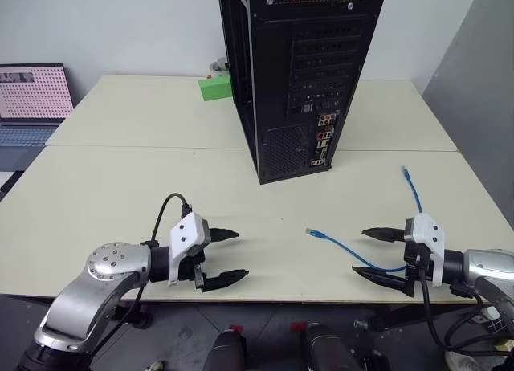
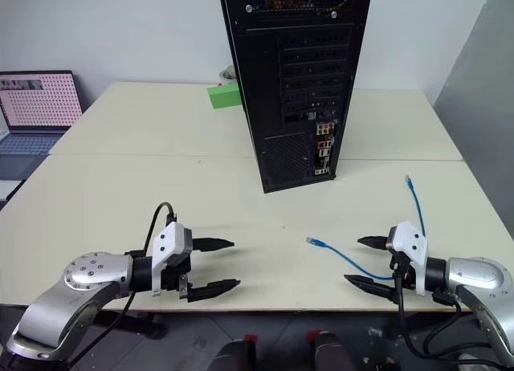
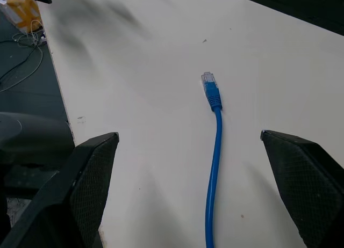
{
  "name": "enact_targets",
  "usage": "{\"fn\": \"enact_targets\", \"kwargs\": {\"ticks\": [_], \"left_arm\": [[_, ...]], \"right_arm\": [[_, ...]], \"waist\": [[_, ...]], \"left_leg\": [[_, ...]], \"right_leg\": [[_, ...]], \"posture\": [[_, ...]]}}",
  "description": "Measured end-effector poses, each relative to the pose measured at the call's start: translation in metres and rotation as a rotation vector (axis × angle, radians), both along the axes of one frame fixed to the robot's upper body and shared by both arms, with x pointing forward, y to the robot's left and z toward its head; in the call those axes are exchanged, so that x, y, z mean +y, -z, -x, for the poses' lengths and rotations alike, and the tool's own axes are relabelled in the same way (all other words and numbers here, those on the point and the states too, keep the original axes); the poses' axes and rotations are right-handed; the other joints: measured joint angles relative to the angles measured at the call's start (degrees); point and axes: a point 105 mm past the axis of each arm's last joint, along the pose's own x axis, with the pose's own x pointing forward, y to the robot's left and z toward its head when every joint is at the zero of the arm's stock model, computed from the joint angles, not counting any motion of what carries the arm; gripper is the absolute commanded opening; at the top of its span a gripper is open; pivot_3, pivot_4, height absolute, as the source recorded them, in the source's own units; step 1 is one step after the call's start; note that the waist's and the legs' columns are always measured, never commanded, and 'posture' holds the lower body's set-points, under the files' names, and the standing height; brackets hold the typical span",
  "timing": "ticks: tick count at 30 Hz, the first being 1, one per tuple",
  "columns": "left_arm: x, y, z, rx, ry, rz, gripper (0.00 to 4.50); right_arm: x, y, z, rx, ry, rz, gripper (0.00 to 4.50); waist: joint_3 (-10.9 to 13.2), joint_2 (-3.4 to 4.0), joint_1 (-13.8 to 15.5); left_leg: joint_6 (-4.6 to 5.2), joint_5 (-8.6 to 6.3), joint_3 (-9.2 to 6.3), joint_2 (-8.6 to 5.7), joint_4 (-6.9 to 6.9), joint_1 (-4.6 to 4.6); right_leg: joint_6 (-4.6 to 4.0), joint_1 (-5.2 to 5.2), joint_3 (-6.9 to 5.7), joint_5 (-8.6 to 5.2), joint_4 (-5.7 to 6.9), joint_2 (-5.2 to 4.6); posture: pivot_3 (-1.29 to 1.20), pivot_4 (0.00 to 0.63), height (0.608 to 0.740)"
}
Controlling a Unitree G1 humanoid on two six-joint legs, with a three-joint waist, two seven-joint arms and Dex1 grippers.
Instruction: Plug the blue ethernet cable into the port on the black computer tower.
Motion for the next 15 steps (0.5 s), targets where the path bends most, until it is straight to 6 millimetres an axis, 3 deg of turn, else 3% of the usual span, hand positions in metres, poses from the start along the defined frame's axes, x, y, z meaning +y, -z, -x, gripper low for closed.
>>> {"fn": "enact_targets", "kwargs": {"ticks": [15], "left_arm": [[-0.0001, -0.0008, 0.0004, -0.024, 0.027, -0.031, 4.49]], "right_arm": [[-0.0037, 0.0034, -0.0007, -0.004, 0.011, 0.017, 4.50]], "waist": [[0.0, 0.00, 0.0]], "left_leg": [[0.00, 0.00, 0.01, 0.00, 0.00, 0.00]], "right_leg": [[0.00, 0.00, 0.01, 0.00, 0.00, 0.00]], "posture": [[0.00, 0.150, 0.740]]}}
